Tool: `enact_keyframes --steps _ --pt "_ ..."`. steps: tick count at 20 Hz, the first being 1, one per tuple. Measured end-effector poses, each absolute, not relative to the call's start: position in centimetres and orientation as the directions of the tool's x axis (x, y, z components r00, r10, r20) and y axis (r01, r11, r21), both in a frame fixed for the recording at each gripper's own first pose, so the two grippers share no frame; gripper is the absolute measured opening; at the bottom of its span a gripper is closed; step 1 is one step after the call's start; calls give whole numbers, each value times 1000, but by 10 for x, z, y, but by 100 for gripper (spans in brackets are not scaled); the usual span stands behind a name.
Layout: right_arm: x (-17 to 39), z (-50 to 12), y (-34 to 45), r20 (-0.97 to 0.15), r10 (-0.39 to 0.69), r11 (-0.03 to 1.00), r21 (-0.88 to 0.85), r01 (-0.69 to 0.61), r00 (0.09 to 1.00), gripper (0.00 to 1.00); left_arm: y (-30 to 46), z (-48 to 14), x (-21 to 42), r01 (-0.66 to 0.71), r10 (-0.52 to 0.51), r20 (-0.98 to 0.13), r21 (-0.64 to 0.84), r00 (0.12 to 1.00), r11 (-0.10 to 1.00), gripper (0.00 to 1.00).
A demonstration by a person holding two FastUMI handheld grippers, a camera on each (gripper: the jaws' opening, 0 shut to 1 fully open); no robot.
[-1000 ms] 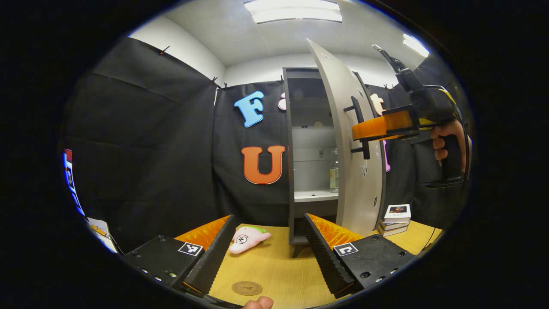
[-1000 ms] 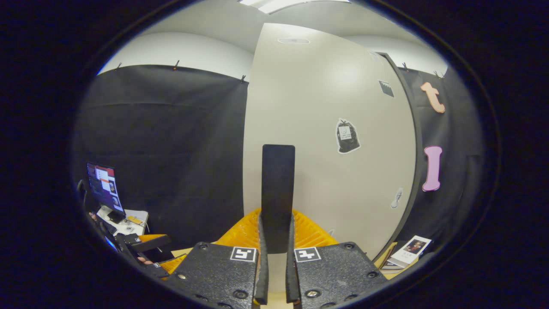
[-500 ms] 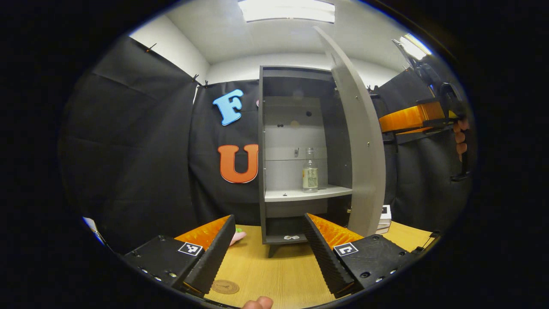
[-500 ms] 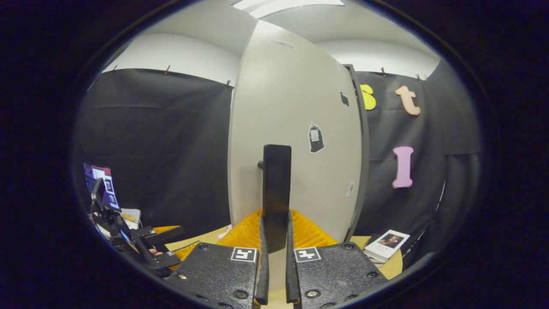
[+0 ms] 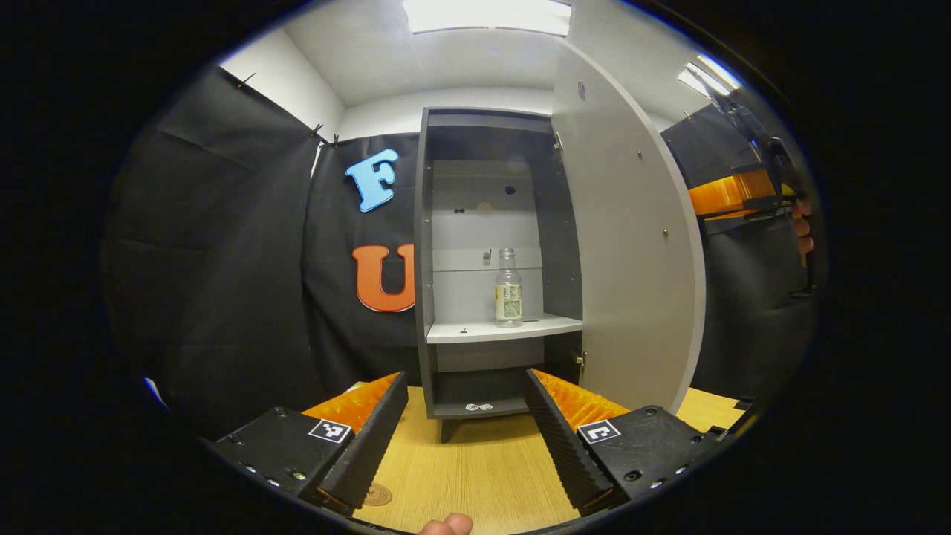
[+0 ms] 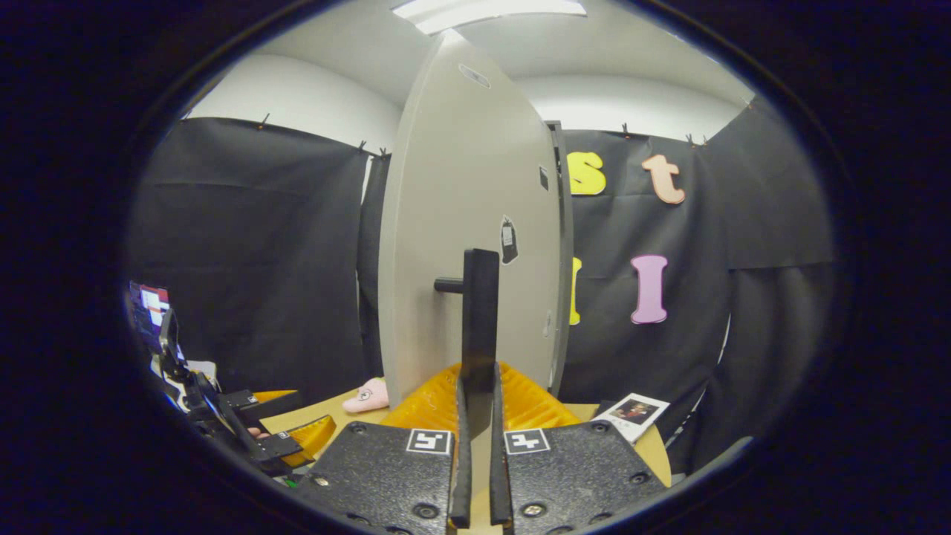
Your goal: Open the cabinet door with the right hand, grasp the bottle in the cabinet with the left hand and place it on the coaster, then close the cabinet door with the right hand.
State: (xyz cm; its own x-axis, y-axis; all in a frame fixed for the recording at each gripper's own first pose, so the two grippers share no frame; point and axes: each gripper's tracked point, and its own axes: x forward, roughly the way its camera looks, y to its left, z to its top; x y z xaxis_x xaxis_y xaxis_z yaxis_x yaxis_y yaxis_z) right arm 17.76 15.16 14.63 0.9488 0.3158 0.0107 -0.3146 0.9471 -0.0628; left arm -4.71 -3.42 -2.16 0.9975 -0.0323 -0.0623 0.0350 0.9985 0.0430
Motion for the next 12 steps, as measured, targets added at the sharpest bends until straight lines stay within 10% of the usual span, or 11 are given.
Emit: enact_keyframes --steps 12 --pt "191 150 103 24 127 989 -74 -125 992 5 -67 -27 -54 103 -99 -84 36 992 994 95"
